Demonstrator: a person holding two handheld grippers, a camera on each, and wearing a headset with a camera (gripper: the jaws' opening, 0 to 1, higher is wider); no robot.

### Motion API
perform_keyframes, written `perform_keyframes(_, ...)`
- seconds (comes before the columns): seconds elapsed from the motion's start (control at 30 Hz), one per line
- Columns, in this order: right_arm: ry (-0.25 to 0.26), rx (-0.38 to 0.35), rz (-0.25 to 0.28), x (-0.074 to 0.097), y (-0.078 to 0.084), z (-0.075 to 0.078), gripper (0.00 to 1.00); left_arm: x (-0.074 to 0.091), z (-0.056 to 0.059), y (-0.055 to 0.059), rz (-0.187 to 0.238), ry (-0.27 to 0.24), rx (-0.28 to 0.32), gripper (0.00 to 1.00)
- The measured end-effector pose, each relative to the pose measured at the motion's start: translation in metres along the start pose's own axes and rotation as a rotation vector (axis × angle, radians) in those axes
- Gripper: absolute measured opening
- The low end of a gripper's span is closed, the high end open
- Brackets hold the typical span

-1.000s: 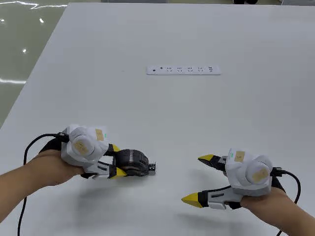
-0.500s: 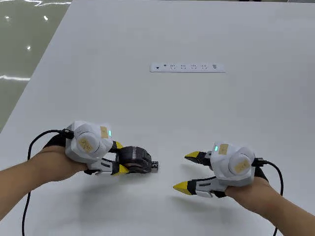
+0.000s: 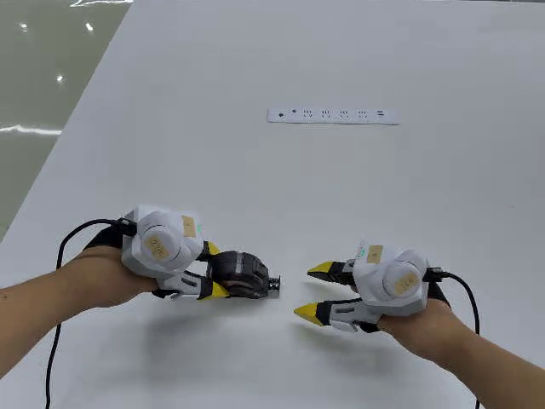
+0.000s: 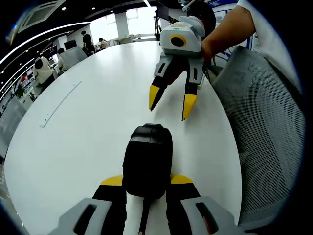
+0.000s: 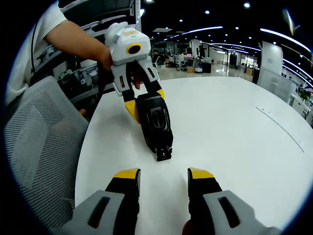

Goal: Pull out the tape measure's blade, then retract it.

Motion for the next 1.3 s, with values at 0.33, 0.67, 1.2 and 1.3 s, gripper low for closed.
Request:
perform_keyframes(0.33,-0.02,0.033,-0.001,-0.014,-0.008,0.0,0.31,0.0,0.0,0.0,-0.002,0.004,0.004,0.27)
perform_keyframes(0.67,-0.036,0.051,0.0,-0.024,-0.011,0.002,0.23,-0.001,0.001,-0.002,-0.006,0.006,0.006,0.27)
perform_keyframes(1.2,-0.074,0.083,-0.007,-0.033,-0.018,0.008,0.16,-0.001,0.001,-0.003,-0.003,0.009,0.011,0.28)
perform_keyframes(1.3,-0.083,0.094,-0.008,-0.037,-0.019,0.007,0.15,-0.001,0.001,-0.004,-0.005,0.011,0.011,0.28)
Point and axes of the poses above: the centre of the closed fingertips' face, and the gripper's own axes: x roughly backward along the fingers, z roughly to its right, y roughly out of its underside, the point moved 8 cm from there along x, roughly backward along the fingers, and after that the axes turned 10 degrees about -z, right-handed, at the moved point
